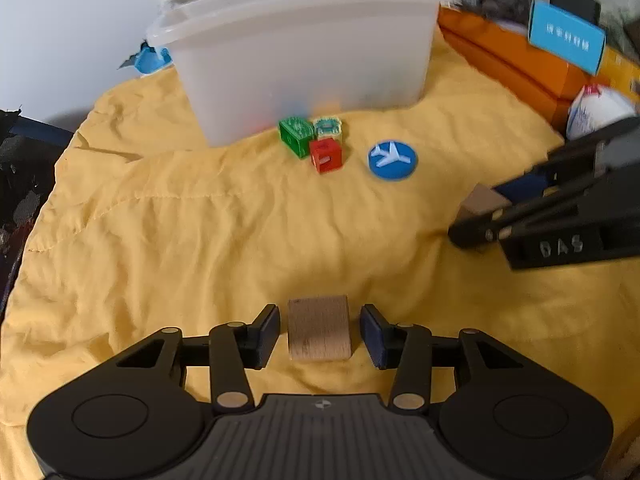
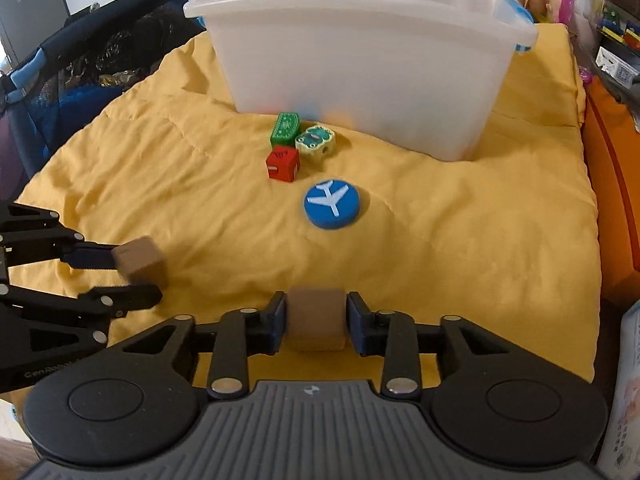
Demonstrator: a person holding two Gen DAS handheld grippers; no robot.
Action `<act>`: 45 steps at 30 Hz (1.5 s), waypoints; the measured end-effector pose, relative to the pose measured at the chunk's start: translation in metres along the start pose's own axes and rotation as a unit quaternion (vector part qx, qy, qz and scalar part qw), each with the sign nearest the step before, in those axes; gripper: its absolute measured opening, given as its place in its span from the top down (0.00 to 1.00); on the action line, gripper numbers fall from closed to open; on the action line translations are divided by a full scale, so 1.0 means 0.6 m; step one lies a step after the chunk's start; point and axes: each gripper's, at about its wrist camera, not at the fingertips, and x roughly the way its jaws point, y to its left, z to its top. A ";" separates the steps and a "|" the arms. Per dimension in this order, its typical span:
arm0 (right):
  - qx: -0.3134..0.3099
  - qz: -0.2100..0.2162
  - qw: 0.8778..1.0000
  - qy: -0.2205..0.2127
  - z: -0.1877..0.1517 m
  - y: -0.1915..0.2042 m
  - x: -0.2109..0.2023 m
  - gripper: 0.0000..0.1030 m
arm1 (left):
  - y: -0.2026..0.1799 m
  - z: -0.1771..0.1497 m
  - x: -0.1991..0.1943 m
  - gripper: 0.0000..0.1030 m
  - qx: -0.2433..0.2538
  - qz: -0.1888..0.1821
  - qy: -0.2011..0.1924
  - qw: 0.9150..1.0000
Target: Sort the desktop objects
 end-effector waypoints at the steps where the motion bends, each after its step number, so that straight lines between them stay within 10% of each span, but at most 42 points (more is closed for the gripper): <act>1: 0.000 -0.002 1.000 -0.002 -0.002 0.000 0.002 0.59 | 0.003 -0.001 0.001 0.52 -0.005 -0.002 -0.001 1.000; 10: -0.006 -0.016 0.999 -0.037 -0.031 0.000 0.004 0.50 | 0.017 -0.013 0.007 0.18 -0.074 0.037 -0.011 0.996; 21: 0.010 -0.025 0.998 -0.055 -0.050 -0.002 0.013 0.04 | 0.006 -0.040 -0.012 0.19 -0.065 0.026 -0.049 0.996; 29: -0.002 -0.023 0.999 -0.030 -0.046 0.008 0.016 0.00 | 0.004 -0.025 -0.013 0.19 -0.066 -0.006 -0.015 0.998; 39: -0.039 -0.013 0.998 -0.055 -0.041 0.025 -0.005 0.36 | 0.002 -0.019 -0.012 0.68 -0.068 -0.030 -0.011 0.997; 43: -0.031 -0.001 0.998 -0.047 -0.038 0.023 -0.003 0.68 | 0.012 -0.011 -0.014 0.68 -0.078 -0.037 -0.009 0.996; 45: -0.026 0.003 0.999 -0.045 -0.035 0.020 -0.008 0.68 | 0.015 0.001 -0.019 0.68 -0.074 -0.033 -0.011 0.997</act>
